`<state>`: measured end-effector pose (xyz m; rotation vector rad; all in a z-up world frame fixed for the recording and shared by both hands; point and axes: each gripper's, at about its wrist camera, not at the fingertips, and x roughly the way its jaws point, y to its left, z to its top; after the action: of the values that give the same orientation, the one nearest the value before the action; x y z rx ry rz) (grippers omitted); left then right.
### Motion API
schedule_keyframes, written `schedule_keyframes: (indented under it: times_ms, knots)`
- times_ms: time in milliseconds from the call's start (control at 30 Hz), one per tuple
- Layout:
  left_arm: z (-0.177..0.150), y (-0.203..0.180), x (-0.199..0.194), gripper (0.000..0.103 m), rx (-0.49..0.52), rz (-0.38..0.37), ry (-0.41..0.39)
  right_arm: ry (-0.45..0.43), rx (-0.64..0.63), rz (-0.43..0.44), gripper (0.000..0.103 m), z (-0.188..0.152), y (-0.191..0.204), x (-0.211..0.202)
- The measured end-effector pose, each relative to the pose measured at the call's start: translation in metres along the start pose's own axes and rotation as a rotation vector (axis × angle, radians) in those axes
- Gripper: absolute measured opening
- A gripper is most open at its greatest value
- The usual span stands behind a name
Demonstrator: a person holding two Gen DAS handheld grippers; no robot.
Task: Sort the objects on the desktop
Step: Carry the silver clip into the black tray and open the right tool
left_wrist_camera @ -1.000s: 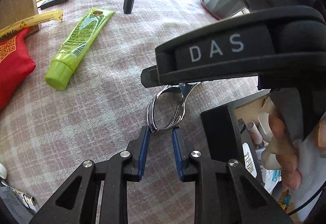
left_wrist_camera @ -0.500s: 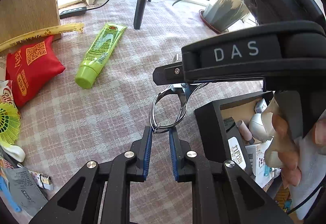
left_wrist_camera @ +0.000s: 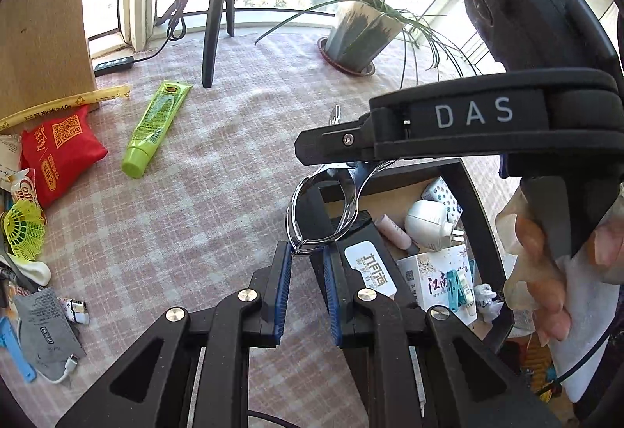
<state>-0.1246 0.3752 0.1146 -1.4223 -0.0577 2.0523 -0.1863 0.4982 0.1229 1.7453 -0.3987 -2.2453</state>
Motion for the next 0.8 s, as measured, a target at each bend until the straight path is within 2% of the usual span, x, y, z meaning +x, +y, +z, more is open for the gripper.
schedule_keyframes:
  times_ms: [533,667,800]
  knots:
    - [-0.051,-0.131,-0.001,0.016,0.226,-0.133,0.080,-0.089,0.180,-0.078,0.030,-0.116,-0.075,-0.094]
    - [-0.056,-0.143,-0.002,0.015,0.239,-0.139,0.085,-0.118,0.240,-0.115,0.031,-0.140,-0.093,-0.112]
    - [-0.060,-0.142,-0.006,0.014,0.236,-0.136,0.089,-0.133,0.279,-0.128,0.038,-0.158,-0.106,-0.121]
